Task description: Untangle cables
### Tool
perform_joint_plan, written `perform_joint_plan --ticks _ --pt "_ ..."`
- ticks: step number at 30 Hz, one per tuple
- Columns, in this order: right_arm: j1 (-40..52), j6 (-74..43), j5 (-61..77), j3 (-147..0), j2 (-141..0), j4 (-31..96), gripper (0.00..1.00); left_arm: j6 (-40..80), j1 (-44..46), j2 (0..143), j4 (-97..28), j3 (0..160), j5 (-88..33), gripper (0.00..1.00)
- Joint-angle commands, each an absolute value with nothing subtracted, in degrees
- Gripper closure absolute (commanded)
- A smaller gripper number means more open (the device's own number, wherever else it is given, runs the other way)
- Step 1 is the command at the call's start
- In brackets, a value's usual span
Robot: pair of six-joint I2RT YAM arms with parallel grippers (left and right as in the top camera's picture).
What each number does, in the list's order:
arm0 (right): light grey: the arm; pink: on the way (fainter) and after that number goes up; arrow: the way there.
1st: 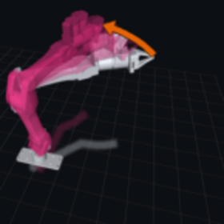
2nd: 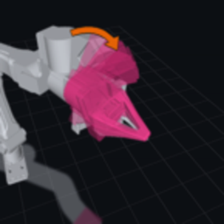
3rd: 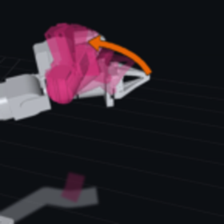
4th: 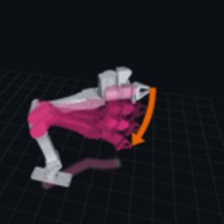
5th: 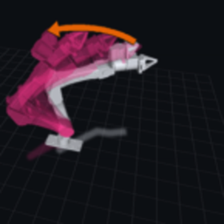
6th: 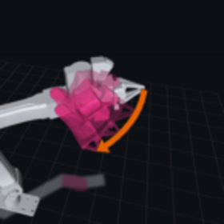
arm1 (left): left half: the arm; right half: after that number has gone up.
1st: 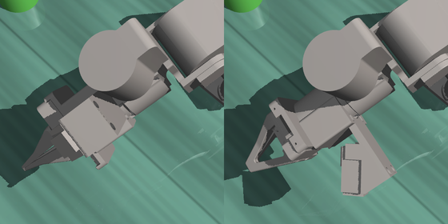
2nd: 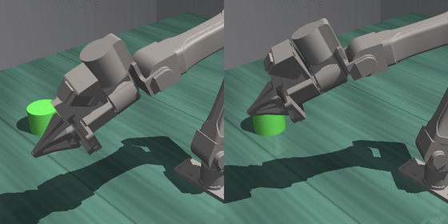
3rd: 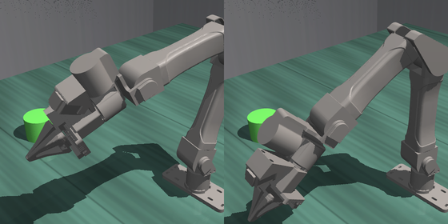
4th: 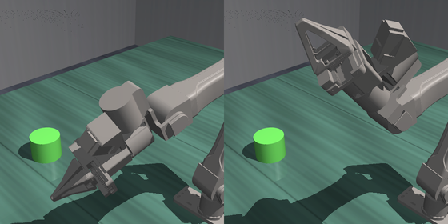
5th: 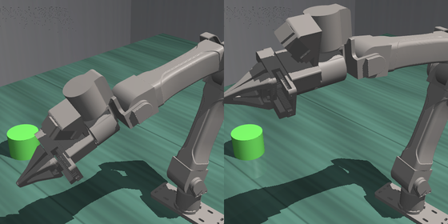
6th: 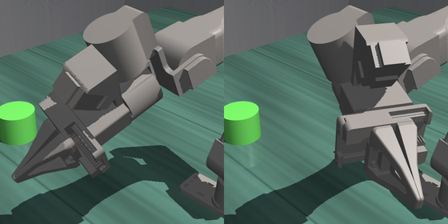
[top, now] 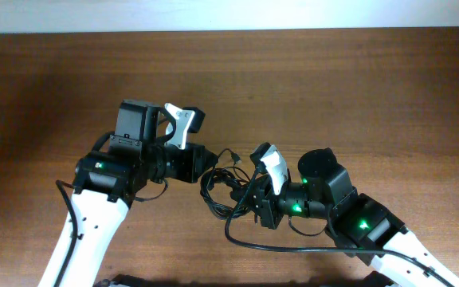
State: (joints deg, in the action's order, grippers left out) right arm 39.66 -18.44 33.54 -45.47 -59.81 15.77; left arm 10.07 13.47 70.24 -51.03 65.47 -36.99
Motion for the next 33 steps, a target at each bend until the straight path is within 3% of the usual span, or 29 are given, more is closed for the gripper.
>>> perform_joint_plan --ticks 1,5,9,11,14,17,20,22,25,29,33 --pt "38.06 -24.86 41.43 -46.09 -56.66 11.29 0.96 8.88 12.86 70.94 -51.86 65.47 -31.62 1.0" --pt "26.37 -31.99 41.58 -46.09 -56.34 8.29 0.96 9.8 12.97 70.94 -51.99 61.06 -32.12 1.0" --pt "20.88 -32.01 41.39 -46.09 -60.12 8.56 0.96 9.78 14.92 70.91 -52.58 60.71 -41.12 1.0" --pt "21.52 -31.99 48.27 -46.09 -64.07 9.8 0.94 9.78 15.77 70.91 -52.42 60.71 -43.72 1.0" --pt "23.88 -31.99 51.03 -46.06 -68.03 21.74 0.61 13.32 15.7 70.91 -45.76 60.71 -43.72 1.0" --pt "26.68 -32.03 51.0 -46.06 -68.31 26.44 0.57 21.45 15.73 70.91 -36.36 60.71 -43.46 1.0" --pt "28.56 -32.45 48.36 -46.06 -68.31 26.48 0.57 24.23 15.73 70.91 -34.74 60.71 -43.51 1.0" --pt "28.53 -32.45 33.69 -46.06 -68.31 30.2 0.51 24.18 15.73 70.91 -37.32 60.71 -40.05 1.0" --pt "28.49 -32.45 13.67 -46.06 -68.31 35.81 0.22 24.21 15.77 70.94 -47.72 59.57 -21.3 0.6" --pt "28.49 -32.45 8.32 -46.06 -68.31 36.27 0.01 24.21 15.97 72.99 -43.48 50.65 -15.44 0.62" --pt "28.47 -32.45 8.08 -46.06 -68.31 36.27 0.01 24.18 22.85 82.3 -33.01 47.83 -10.94 0.62"
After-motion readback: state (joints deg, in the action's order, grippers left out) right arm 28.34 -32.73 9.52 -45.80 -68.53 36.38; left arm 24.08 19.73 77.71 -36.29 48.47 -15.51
